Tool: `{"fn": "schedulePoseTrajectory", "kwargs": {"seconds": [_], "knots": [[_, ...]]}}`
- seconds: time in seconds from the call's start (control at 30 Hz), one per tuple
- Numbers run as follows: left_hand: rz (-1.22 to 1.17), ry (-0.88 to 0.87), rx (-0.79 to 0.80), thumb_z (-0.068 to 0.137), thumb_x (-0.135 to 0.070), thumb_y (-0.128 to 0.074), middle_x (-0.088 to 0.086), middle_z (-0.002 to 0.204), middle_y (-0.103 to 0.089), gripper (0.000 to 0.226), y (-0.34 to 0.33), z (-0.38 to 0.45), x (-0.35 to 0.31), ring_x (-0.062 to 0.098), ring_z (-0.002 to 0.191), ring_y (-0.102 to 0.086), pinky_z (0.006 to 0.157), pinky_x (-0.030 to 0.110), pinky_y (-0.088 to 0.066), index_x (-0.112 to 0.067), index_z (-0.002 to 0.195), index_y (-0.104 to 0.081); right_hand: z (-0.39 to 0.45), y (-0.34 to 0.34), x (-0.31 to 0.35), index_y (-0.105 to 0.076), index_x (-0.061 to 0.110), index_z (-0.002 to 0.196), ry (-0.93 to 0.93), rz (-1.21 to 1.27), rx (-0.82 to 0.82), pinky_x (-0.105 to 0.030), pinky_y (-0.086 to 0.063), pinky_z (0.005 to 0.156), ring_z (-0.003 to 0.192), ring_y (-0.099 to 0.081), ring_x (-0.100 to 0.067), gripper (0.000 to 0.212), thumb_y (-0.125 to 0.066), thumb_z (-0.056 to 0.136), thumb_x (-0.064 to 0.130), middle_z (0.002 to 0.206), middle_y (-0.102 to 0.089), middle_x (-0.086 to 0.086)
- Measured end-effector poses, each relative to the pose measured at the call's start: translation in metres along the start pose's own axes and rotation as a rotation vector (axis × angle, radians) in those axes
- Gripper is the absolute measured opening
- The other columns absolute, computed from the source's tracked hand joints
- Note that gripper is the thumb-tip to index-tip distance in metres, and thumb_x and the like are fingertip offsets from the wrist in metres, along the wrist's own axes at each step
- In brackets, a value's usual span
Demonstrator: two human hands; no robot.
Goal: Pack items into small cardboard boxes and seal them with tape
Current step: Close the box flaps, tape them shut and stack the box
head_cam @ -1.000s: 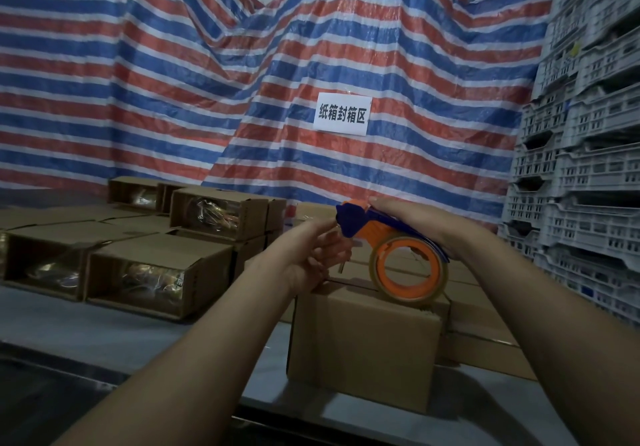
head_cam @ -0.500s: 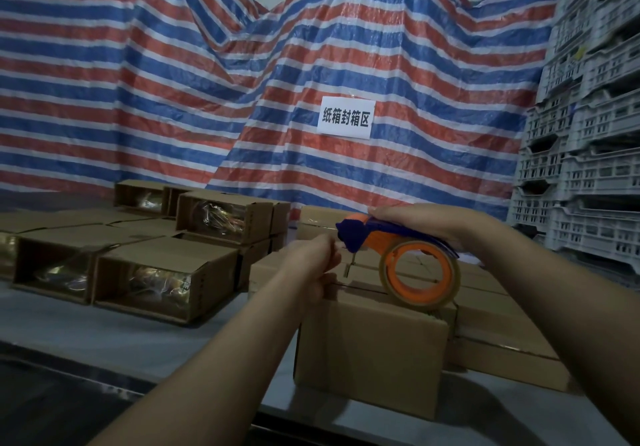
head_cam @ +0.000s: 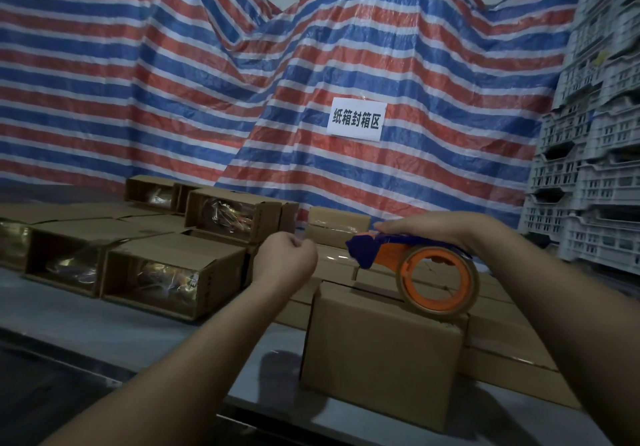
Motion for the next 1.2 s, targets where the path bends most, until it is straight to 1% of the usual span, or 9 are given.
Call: {"fn": "schedulePoseTrajectory", "kwargs": {"seconds": [0.2,0.4,0.53,0.67,0.77,0.9,0.97,1.03,1.2], "knots": [[0.093,0.074,0.077,0.088,-0.019,-0.056,0.006,0.076,-0.057,0.02,0.002,0.003,0.034,0.022,0.069,-0.053,0.068,0.031,-0.043,-0.003,0.094,-0.067,0.013,-0.011,0.012,-0.062,0.014,0.104,-0.087,-0.19,0.013,-0.016,-0.05,0.048,0.05,-0.065,-0.007,0.047,-0.058,0.093,0.06,0.066,-0.072,0.002],[0.037,0.097,0.107,0.09,-0.019,-0.057,0.003,0.081,-0.061,0.017,-0.003,0.002,0.052,0.018,0.071,-0.054,0.067,0.027,-0.043,-0.012,0.101,-0.067,0.024,-0.013,0.013,-0.061,0.014,0.108,-0.137,-0.25,0.002,-0.016,-0.05,0.047,0.05,-0.065,-0.006,0.044,-0.058,0.095,0.056,0.066,-0.073,0.002],[0.007,0.134,0.123,0.093,-0.019,-0.057,0.006,0.088,-0.064,0.012,-0.007,-0.003,0.065,0.017,0.078,-0.056,0.069,0.028,-0.044,-0.021,0.082,-0.058,0.03,-0.018,0.017,-0.061,0.016,0.119,-0.118,-0.293,0.019,-0.016,-0.052,0.051,0.055,-0.066,-0.005,0.042,-0.052,0.1,0.052,0.069,-0.073,0.003],[-0.033,0.255,0.149,0.096,-0.024,-0.055,0.003,0.091,-0.058,0.009,-0.019,-0.009,0.084,0.015,0.08,-0.053,0.062,0.026,-0.041,-0.022,0.088,-0.053,0.031,-0.017,0.015,-0.062,0.015,0.111,-0.151,-0.268,0.029,-0.016,-0.051,0.049,0.051,-0.065,-0.005,0.039,-0.053,0.099,0.052,0.066,-0.072,0.003],[-0.112,0.404,0.284,0.098,-0.027,-0.049,0.006,0.092,-0.053,0.015,-0.038,-0.021,0.096,0.02,0.081,-0.046,0.071,0.03,-0.039,-0.014,0.094,-0.056,0.031,-0.016,0.015,-0.062,0.017,0.101,-0.143,-0.306,0.036,-0.017,-0.053,0.055,0.053,-0.063,-0.005,0.04,-0.053,0.098,0.055,0.066,-0.07,0.004],[-0.096,0.423,0.302,0.099,-0.029,-0.048,0.01,0.096,-0.053,0.02,-0.044,-0.022,0.096,0.024,0.088,-0.046,0.082,0.033,-0.041,-0.011,0.1,-0.057,0.03,-0.015,0.013,-0.064,0.016,0.102,-0.166,-0.276,0.041,-0.018,-0.054,0.059,0.056,-0.063,-0.006,0.042,-0.054,0.096,0.057,0.071,-0.071,0.002],[-0.114,0.441,0.342,0.1,-0.03,-0.048,0.015,0.109,-0.061,0.03,-0.046,-0.026,0.095,0.027,0.095,-0.053,0.092,0.037,-0.046,-0.006,0.113,-0.06,0.029,-0.014,0.013,-0.064,0.016,0.105,-0.165,-0.276,0.035,-0.02,-0.054,0.062,0.057,-0.064,-0.006,0.043,-0.055,0.096,0.057,0.073,-0.072,0.002],[-0.112,0.464,0.376,0.101,-0.032,-0.047,0.019,0.125,-0.061,0.035,-0.046,-0.028,0.096,0.033,0.111,-0.057,0.1,0.042,-0.046,-0.006,0.122,-0.058,0.028,-0.014,0.014,-0.063,0.016,0.106,-0.149,-0.282,0.022,-0.019,-0.053,0.056,0.054,-0.064,-0.005,0.043,-0.055,0.096,0.057,0.07,-0.072,0.003],[0.041,0.414,0.266,0.1,-0.032,-0.049,0.013,0.103,-0.048,0.039,-0.027,-0.018,0.094,0.023,0.085,-0.043,0.079,0.032,-0.037,-0.003,0.125,-0.054,0.028,-0.015,0.016,-0.061,0.017,0.105,-0.131,-0.293,0.02,-0.014,-0.05,0.047,0.051,-0.063,-0.003,0.041,-0.052,0.098,0.056,0.065,-0.07,0.005]]}}
Point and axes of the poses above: each hand's wrist, its own z-axis towards the middle knuckle, its own y-axis out of the back of the hand, x = y × z, the point moved 9 cm from there along z, towards the middle knuckle
